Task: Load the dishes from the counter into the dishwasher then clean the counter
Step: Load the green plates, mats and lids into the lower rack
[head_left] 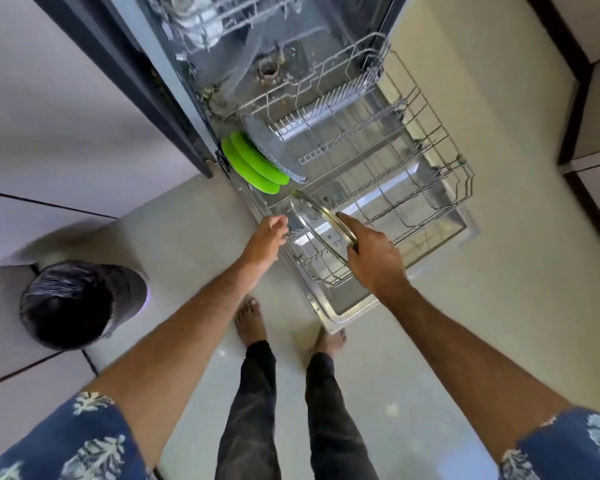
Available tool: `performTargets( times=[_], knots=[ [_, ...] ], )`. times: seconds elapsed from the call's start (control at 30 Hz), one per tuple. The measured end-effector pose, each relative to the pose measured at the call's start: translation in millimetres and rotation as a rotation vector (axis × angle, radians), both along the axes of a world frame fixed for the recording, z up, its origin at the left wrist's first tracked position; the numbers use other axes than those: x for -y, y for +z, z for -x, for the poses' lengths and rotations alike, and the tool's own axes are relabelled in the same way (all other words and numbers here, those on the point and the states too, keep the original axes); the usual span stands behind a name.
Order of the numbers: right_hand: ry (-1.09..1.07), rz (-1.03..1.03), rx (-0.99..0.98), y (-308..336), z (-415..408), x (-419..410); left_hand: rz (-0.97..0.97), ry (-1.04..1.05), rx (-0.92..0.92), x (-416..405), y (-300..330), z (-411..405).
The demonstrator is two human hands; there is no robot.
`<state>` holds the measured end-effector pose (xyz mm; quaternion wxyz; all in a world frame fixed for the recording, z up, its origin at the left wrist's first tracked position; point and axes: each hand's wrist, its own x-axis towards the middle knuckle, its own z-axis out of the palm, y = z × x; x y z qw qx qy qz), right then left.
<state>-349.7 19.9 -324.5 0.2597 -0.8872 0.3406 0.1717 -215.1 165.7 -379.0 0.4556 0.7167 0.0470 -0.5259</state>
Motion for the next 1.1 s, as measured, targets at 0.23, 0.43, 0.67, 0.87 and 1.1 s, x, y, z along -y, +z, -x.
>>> performTargets(
  times=[0.23,0.43,0.67,0.87,1.1],
  knots=[
    [0.023,0.008,-0.017,-45,-7,6,-0.002,0.009,0.003,18,-25,-24],
    [-0.073,-0.013,-0.004,-52,-4,21,0.02,-0.017,0.049,37,-28,-25],
    [-0.019,-0.011,-0.021,-62,-10,30,0.046,-0.026,0.041,48,-32,-29],
    [0.068,0.061,0.019,-78,-21,3,0.041,-0.058,0.0,53,-35,-31],
    [0.218,0.104,-0.065,-109,-13,-39,-0.11,0.087,-0.021,49,-58,-28]
  ],
)
